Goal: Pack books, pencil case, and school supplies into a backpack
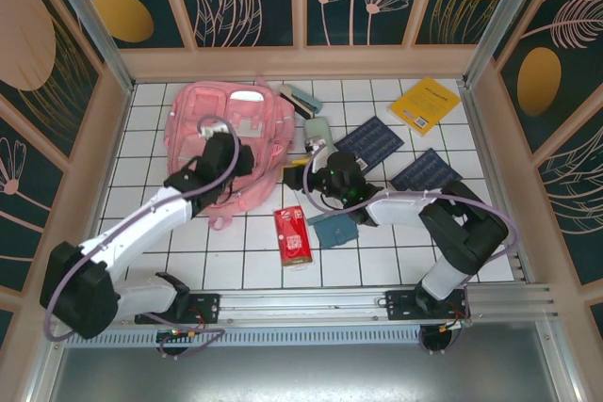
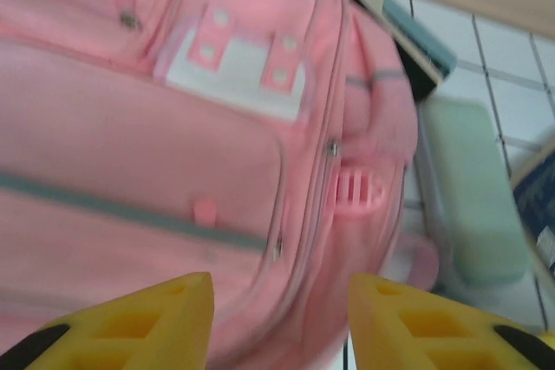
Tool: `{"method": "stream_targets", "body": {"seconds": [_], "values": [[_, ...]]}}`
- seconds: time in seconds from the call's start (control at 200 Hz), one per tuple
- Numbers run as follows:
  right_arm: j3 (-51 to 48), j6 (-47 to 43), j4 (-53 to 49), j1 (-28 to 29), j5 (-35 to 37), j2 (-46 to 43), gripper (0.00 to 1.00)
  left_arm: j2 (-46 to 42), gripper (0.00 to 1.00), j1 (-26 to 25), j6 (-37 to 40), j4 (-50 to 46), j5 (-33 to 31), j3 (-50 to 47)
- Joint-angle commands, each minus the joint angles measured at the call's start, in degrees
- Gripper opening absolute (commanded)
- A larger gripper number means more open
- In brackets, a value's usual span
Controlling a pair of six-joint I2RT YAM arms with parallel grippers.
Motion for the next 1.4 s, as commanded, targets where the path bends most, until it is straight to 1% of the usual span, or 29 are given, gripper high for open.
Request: {"method": "stream_targets", "body": {"seconds": [0.0,0.06,0.2,0.295,0.42,0.531,0.721,0.826,1.116,1.261,1.396], "values": [[-1.7,2.8,2.2,-1.0,2.7,-3.0,0.49,-4.7,0.42,-4.7,-5.7,-4.9,-9.1,-4.0],[-2.3,3.1,2.1,-1.3,4.0,-3.9,0.5,-6.2,0.4,-7.7,-8.7,-7.4,-11.0,-5.5],[-2.6,3.7,1.6,-1.6,5.6,-4.4,0.51,-6.9,0.39,-14.3,-16.7,-12.8,-15.5,-7.0],[-2.6,4.2,1.5,-1.8,5.8,-4.3,0.51,-4.3,0.38,-18.2,-19.9,-15.2,-16.5,-5.7],[-2.7,4.5,1.5,-1.8,5.9,-4.2,0.51,2.1,0.37,-21.5,-24.8,-23.6,-20.0,-1.3],[-2.4,4.7,1.1,-1.8,5.9,-4.1,0.51,5.6,0.36,-21.7,-26.3,-26.3,-20.1,-0.1],[-2.5,4.9,1.2,-1.8,5.9,-3.9,0.51,8.7,0.34,-21.7,-26.6,-24.8,-21.5,-0.6],[-2.0,5.0,0.7,-1.8,5.6,-3.4,0.5,11.1,0.34,-21.6,-25.4,-23.7,-21.8,0.6],[-1.9,5.2,0.7,-1.8,5.3,-3.0,0.5,18.8,0.34,-21.5,-25.0,-25.6,-25.0,4.3],[-1.9,5.3,0.7,-1.8,5.3,-2.9,0.5,20.5,0.32,-21.0,-25.8,-27.8,-26.5,5.3],[-2.0,5.4,0.7,-1.9,5.3,-2.8,0.5,20.4,0.31,-19.9,-25.3,-26.3,-25.9,3.9]]}}
